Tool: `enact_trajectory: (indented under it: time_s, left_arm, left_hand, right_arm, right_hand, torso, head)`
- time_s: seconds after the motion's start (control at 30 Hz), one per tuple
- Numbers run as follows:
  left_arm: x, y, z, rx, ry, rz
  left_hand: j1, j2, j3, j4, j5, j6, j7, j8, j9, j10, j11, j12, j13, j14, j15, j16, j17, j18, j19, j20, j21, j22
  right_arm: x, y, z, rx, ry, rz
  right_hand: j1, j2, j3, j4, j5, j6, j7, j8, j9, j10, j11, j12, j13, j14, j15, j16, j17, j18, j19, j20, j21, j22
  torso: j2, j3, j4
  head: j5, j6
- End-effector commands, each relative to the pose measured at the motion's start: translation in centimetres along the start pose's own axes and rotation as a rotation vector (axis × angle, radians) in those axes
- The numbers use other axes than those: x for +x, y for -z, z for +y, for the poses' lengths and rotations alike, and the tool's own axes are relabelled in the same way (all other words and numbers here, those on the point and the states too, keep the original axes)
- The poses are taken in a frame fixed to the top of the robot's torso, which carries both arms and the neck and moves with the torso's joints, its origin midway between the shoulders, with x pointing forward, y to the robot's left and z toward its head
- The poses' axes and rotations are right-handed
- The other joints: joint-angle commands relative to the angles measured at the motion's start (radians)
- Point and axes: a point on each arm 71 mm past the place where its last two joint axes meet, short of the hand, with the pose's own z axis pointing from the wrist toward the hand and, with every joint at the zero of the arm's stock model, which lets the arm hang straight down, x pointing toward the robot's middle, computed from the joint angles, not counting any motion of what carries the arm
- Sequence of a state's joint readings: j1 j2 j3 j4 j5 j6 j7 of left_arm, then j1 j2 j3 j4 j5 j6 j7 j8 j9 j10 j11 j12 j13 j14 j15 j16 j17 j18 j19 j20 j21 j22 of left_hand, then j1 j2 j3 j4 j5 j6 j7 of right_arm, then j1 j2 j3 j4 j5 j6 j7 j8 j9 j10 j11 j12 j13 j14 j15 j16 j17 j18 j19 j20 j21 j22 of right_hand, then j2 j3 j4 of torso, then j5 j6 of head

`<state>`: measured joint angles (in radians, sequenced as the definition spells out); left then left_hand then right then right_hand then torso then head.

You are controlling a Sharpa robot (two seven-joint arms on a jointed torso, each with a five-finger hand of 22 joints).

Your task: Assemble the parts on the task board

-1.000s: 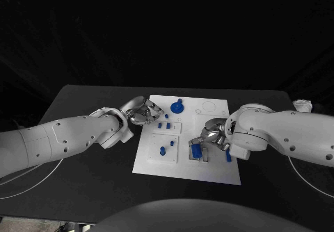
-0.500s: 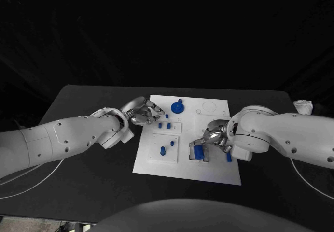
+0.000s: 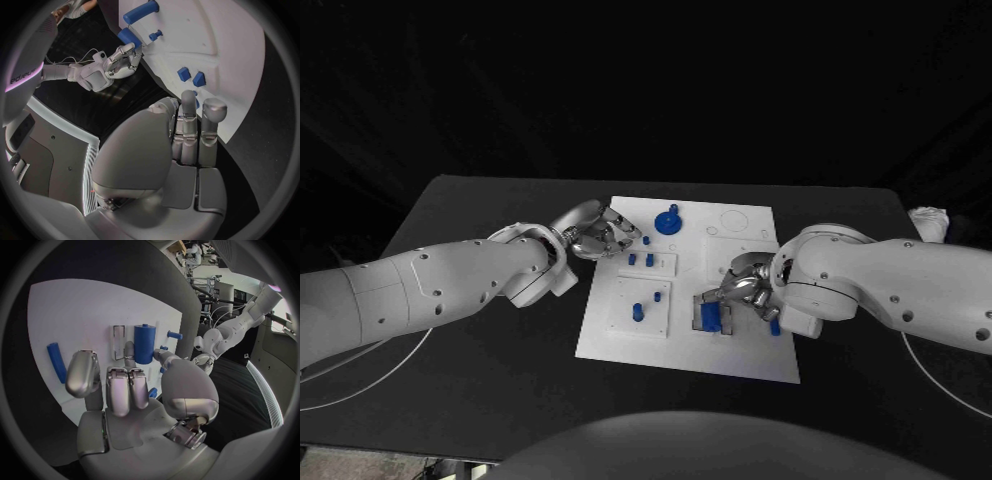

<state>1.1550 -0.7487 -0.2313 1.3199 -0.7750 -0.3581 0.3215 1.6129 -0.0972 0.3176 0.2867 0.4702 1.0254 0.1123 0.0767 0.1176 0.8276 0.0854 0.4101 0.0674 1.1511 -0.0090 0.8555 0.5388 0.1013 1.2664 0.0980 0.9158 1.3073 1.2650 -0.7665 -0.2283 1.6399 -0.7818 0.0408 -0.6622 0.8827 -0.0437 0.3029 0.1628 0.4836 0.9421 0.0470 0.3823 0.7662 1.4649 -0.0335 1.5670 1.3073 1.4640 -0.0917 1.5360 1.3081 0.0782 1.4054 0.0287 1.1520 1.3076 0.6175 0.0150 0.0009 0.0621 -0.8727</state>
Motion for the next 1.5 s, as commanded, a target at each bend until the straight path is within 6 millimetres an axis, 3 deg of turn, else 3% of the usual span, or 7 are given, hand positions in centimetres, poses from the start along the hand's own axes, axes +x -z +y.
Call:
enact_trajectory:
  time_s: [0.03,0.5,0.63,0.93,1.13,1.23,1.5]
  left_arm:
    - [0.2,-0.1,-0.1,0.004,0.004,0.018]
    - [0.2,-0.1,-0.1,0.000,0.004,0.022]
    - [0.3,-0.1,-0.1,-0.002,0.004,0.024]
    - [0.3,-0.1,0.0,-0.005,0.005,0.027]
    - [0.3,-0.1,0.0,-0.007,0.005,0.029]
    - [0.3,-0.1,0.0,-0.007,0.005,0.029]
    - [0.2,0.0,0.1,-0.007,0.004,0.025]
  left_hand:
    - [0.010,-0.002,0.005,0.000,0.005,-0.002,0.004,0.003,0.001,0.003,0.000,0.006,0.001,-0.002,0.001,-0.004,-0.001,0.020,-0.004,0.000,-0.006,0.102]
    - [0.013,-0.001,0.007,-0.002,0.008,-0.002,0.005,0.003,0.002,0.004,0.001,0.006,0.001,-0.003,0.002,-0.004,-0.001,0.020,-0.005,0.000,-0.007,0.102]
    - [0.023,-0.005,0.013,-0.003,0.055,-0.004,0.007,0.004,0.002,0.003,0.003,0.008,0.000,-0.006,0.002,-0.004,-0.003,0.020,-0.006,0.001,-0.005,0.103]
    - [0.025,-0.006,0.015,-0.003,0.064,-0.003,0.007,0.004,0.002,0.003,0.003,0.008,0.000,-0.006,0.002,-0.004,-0.003,0.021,-0.007,0.001,-0.005,0.103]
    - [0.025,-0.006,0.015,-0.003,0.065,-0.003,0.007,0.004,0.002,0.003,0.003,0.008,0.000,-0.006,0.002,-0.004,-0.003,0.021,-0.007,0.001,-0.005,0.103]
    - [0.025,-0.006,0.015,-0.003,0.065,-0.003,0.007,0.004,0.002,0.003,0.003,0.008,0.000,-0.006,0.002,-0.004,-0.003,0.021,-0.007,0.001,-0.005,0.103]
    - [0.025,-0.006,0.015,-0.003,0.067,-0.003,0.007,0.004,0.002,0.004,0.003,0.009,0.000,-0.006,0.002,-0.003,-0.003,0.021,-0.007,0.001,-0.005,0.103]
  right_arm:
    - [0.0,-0.1,-0.1,0.002,0.002,-0.002]
    - [0.1,-0.1,-0.5,0.006,-0.011,-0.001]
    - [0.0,0.0,-0.7,0.008,-0.019,-0.005]
    - [0.0,0.0,-1.1,0.010,-0.042,-0.013]
    - [0.0,0.1,-1.4,0.008,-0.063,-0.016]
    - [0.0,0.1,-1.5,0.006,-0.086,-0.019]
    - [-0.2,0.6,-2.1,-0.046,-0.175,-0.035]
  right_hand:
    - [-0.011,0.000,-0.007,0.008,-0.031,0.005,-0.001,-0.008,-0.005,0.106,0.006,0.004,0.264,0.090,0.006,-0.008,0.204,0.013,-0.007,-0.002,-0.010,0.115]
    - [-0.030,-0.010,-0.073,0.039,-0.233,0.006,0.003,-0.029,-0.022,0.106,0.010,0.004,0.264,0.087,0.009,-0.021,0.192,0.016,-0.003,0.000,-0.041,0.106]
    - [-0.046,-0.008,-0.094,0.057,-0.277,0.007,0.004,-0.032,-0.024,0.106,0.010,0.004,0.264,0.086,0.009,-0.023,0.190,0.016,-0.002,0.001,-0.048,0.104]
    - [-0.080,-0.011,-0.152,0.110,-0.407,0.003,0.006,-0.037,-0.026,0.106,0.012,0.004,0.264,0.086,0.011,-0.028,0.187,0.017,0.001,0.002,-0.063,0.102]
    - [-0.116,-0.008,-0.209,0.127,-0.390,0.004,0.006,-0.037,-0.027,0.106,0.012,0.004,0.264,0.087,0.011,-0.028,0.189,0.018,0.003,0.002,-0.071,0.103]
    - [-0.127,-0.014,-0.245,0.127,-0.410,0.004,0.006,-0.038,-0.027,0.106,0.012,0.004,0.264,0.087,0.011,-0.028,0.190,0.018,0.004,0.002,-0.073,0.104]
    - [-0.108,-0.009,-0.274,0.127,-0.401,0.003,0.006,-0.037,-0.026,0.106,0.012,0.004,0.264,0.090,0.011,-0.019,0.201,0.015,0.011,0.001,-0.060,0.111]
  torso:
    - [0.000,-0.0001,-0.0001]
    - [0.000,-0.0001,-0.0003]
    - [0.000,0.0002,-0.0001]
    - [0.000,0.0001,-0.0003]
    - [0.000,0.0000,-0.0002]
    - [0.000,0.0000,-0.0002]
    - [0.000,0.0004,0.0001]
  head:
    - [0.001,0.000]
    - [0.003,0.000]
    - [0.004,0.000]
    - [0.006,0.000]
    - [0.007,0.000]
    - [0.008,0.000]
    - [0.013,0.000]
